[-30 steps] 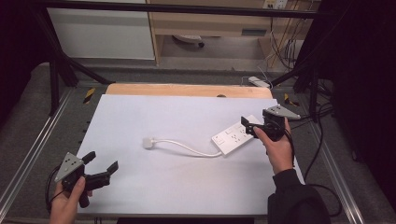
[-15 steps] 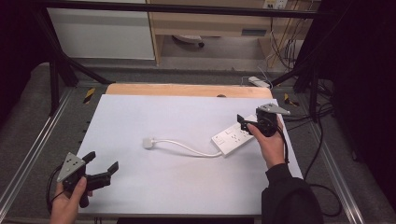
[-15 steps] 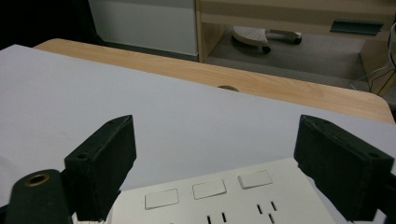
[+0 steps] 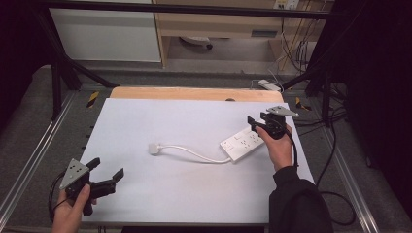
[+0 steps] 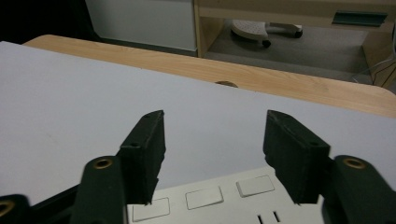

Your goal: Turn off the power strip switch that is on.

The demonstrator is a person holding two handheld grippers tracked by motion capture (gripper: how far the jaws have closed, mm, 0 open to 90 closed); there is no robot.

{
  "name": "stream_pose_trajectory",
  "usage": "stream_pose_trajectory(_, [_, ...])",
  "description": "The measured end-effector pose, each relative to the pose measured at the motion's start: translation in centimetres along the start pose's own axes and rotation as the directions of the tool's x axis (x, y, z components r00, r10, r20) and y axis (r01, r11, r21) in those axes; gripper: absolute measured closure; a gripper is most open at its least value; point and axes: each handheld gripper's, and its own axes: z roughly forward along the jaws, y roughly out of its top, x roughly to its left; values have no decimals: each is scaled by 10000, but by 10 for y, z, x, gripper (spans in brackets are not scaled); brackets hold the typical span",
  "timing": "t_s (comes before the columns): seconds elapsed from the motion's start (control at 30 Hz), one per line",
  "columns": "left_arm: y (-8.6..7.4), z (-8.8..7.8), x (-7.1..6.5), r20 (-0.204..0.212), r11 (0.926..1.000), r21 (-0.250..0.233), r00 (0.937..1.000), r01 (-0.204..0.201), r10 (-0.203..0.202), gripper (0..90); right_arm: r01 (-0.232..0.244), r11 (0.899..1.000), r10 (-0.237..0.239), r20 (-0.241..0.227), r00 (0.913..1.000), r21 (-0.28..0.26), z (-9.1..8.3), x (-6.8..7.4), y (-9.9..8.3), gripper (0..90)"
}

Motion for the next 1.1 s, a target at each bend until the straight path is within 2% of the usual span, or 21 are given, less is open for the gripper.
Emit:
stream_pose_trajectory(0.03, [0, 0, 0, 14, 10000, 2, 10000, 15, -15, 46, 30, 10000, -30, 30, 10000, 49, 0, 0, 0, 442])
stream_pose_trajectory(0.07, [0, 0, 0, 21, 10000, 33, 10000, -5, 5, 46, 100, 9999, -101, 82, 9999, 96, 2, -2, -1, 496])
stream_pose_trajectory(0.13, [0, 0, 0, 22, 10000, 42, 10000, -6, 6, 46, 145, 9998, -147, 101, 9998, 134, 3, -3, -2, 520])
stream_pose_trajectory(0.27, [0, 0, 0, 18, 10000, 49, 10000, -6, 6, 46, 238, 9994, -242, 156, 9996, 233, 6, -4, -4, 641])
stream_pose_trajectory(0.5, [0, 0, 0, 18, 10000, 38, 10000, -15, 14, 46, 446, 9982, -447, 16, 9990, 413, 11, -2, -7, 796])
stream_pose_trajectory(0.63, [0, 0, 0, 40, 10000, 43, 10000, -1, 1, 47, 363, 9980, -368, 87, 9993, 520, 15, -1, -8, 871])
stream_pose_trajectory(0.77, [0, 0, 0, 49, 10000, 45, 10000, -31, 31, 46, 370, 9970, -378, 93, 9992, 679, 21, -1, -11, 898])
stream_pose_trajectory(1.1, [0, 0, 0, 66, 10000, 56, 10000, -41, 41, 46, 386, 9950, -395, 80, 9992, 922, 29, 0, -17, 900])
